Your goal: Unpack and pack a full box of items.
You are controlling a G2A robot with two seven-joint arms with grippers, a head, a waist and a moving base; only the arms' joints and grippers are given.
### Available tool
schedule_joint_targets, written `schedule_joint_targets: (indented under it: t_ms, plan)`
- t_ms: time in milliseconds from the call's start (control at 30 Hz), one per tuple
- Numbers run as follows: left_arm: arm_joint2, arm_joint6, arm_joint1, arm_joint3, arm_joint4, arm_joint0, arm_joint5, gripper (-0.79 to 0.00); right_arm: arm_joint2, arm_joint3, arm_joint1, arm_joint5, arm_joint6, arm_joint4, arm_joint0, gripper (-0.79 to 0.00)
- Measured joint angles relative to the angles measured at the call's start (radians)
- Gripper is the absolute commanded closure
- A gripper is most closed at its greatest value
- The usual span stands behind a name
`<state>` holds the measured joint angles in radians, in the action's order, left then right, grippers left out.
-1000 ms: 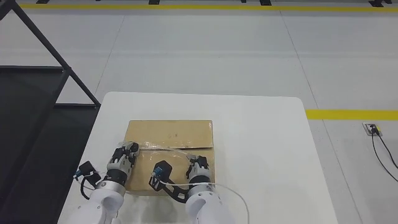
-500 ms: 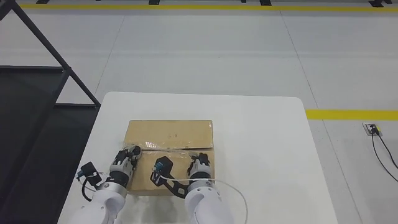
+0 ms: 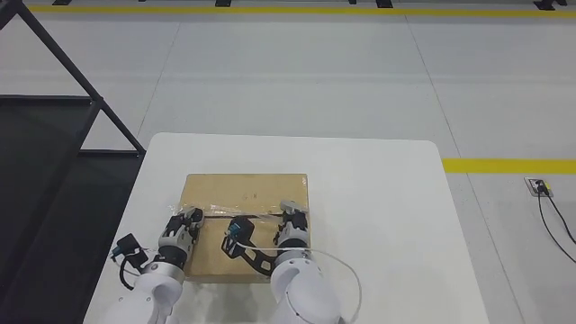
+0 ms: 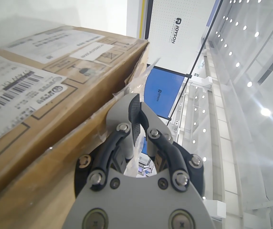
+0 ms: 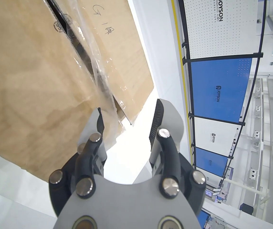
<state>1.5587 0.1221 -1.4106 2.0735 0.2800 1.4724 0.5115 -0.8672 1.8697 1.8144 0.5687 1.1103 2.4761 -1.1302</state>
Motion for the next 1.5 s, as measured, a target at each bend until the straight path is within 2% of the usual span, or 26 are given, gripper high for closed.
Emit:
schedule_joint_targets:
  t_ms: [100, 367, 500, 633, 767, 1000, 1100, 1500]
  plan:
    - [-0.001, 0.005, 0.000, -0.002, 0.003, -0.004, 0.001, 0.000, -0.006, 0.004, 0.001, 0.001, -0.005, 0.002, -0.003, -0.422]
    - [-0.004, 0.007, 0.000, -0.006, 0.003, -0.007, 0.005, 0.000, -0.023, 0.021, 0.003, -0.004, -0.014, 0.013, -0.018, -0.489]
    - [-0.003, 0.010, 0.000, -0.008, 0.006, -0.008, 0.006, 0.000, -0.028, 0.027, 0.003, -0.007, -0.018, 0.017, -0.024, -0.662]
    - [-0.003, 0.011, 0.000, -0.007, 0.006, -0.007, 0.006, 0.000, -0.030, 0.029, 0.002, -0.012, -0.020, 0.014, -0.025, -0.739]
    - [-0.003, 0.014, 0.001, -0.008, 0.008, -0.007, 0.005, 0.000, -0.031, 0.031, 0.002, -0.019, -0.021, 0.014, -0.026, -0.745]
    - [-0.003, 0.011, 0.001, -0.006, 0.009, -0.004, 0.005, 0.000, -0.037, 0.061, -0.005, -0.068, -0.042, 0.029, -0.041, -0.668]
    - [-0.003, 0.011, 0.002, -0.005, 0.010, -0.003, 0.004, 0.000, -0.039, 0.077, -0.010, -0.095, -0.052, 0.038, -0.051, -0.708]
    - [-0.003, 0.014, 0.002, -0.002, 0.012, 0.002, -0.001, 0.000, -0.058, 0.110, -0.025, -0.144, -0.082, 0.042, -0.081, -0.717]
